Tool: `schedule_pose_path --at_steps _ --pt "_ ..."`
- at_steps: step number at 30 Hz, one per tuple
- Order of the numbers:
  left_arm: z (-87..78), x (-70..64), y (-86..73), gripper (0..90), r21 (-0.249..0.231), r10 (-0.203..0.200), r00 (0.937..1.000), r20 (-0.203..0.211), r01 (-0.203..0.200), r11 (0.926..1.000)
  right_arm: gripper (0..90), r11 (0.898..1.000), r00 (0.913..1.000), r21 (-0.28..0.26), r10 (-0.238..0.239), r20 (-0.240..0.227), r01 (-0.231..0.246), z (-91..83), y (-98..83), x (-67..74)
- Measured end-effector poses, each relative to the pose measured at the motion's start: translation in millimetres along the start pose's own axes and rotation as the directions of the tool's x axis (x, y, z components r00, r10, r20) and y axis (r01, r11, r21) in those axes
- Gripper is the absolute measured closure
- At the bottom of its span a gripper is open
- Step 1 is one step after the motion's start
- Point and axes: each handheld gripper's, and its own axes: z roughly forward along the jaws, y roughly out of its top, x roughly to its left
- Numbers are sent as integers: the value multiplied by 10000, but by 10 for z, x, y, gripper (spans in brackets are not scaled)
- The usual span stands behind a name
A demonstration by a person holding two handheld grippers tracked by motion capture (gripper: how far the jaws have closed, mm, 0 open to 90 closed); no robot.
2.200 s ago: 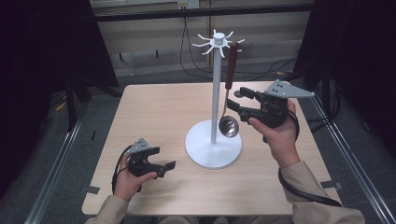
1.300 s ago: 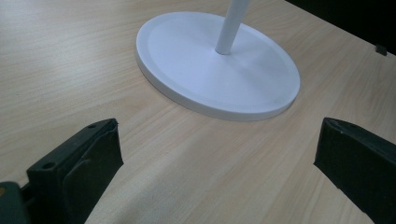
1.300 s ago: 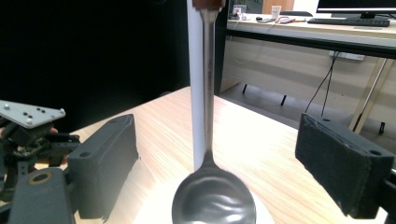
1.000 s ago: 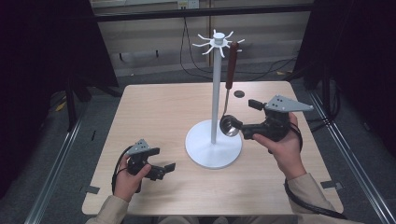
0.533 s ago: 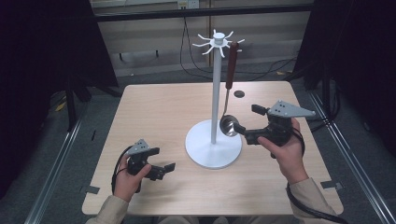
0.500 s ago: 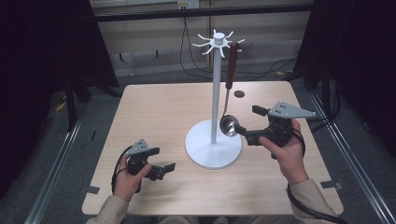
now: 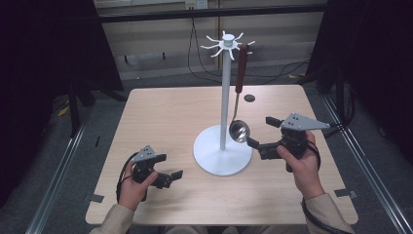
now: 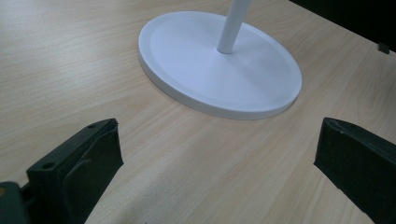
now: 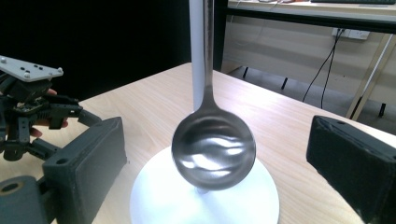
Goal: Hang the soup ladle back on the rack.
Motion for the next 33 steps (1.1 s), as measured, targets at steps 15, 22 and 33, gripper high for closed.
schedule_pose_path --at_steps 15,22,33 --pt "0 -5 0 3 3 40 10000 -7 -40 10000 40 9993 10000 367 -85 9 85 -37 -211 9" --pt "10 -9 -5 3 27 26 10000 -7 -26 10000 39 9989 10000 462 -79 -46 81 -55 -319 27" --pt "11 -7 -9 3 64 84 10000 0 -84 9999 39 9982 10000 605 1 -81 4 -58 -495 48"
